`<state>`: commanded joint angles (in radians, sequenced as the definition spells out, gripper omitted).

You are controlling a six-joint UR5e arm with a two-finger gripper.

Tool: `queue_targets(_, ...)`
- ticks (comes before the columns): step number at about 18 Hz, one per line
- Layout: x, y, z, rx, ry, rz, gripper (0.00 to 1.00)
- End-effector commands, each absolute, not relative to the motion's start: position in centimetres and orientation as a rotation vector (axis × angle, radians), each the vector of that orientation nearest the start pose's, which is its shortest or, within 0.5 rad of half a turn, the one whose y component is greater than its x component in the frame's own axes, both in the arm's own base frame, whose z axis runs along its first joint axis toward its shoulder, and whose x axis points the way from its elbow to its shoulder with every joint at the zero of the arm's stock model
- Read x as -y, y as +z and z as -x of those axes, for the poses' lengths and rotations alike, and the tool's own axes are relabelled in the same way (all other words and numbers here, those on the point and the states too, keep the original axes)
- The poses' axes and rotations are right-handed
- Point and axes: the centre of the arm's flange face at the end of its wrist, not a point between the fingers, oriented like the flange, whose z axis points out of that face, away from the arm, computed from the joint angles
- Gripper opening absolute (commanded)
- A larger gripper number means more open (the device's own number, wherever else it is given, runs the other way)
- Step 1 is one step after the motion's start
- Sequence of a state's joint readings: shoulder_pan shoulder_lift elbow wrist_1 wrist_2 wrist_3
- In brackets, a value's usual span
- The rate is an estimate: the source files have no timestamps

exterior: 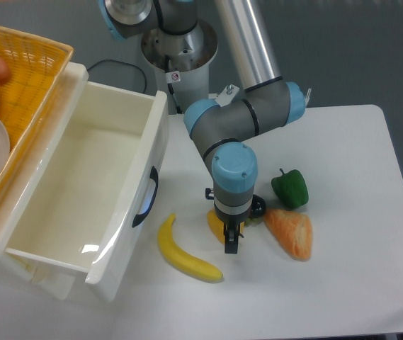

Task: Pick up the yellow pepper
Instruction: 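Close the gripper around the yellow bell pepper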

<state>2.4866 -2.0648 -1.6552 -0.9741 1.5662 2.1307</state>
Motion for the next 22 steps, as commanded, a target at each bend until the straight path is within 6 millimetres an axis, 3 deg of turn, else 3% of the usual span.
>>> queue_targets(4, -48.8, 22.5, 41.9, -1.878, 0.012, 2.509, 1.0)
queue_targets(11, -50.3, 22.1, 40.1, -1.946, 0.005, 2.462, 1.0)
queue_targets(22, -50.5, 22.7, 41.2, -2.044, 0.019, 2.426, 1.0)
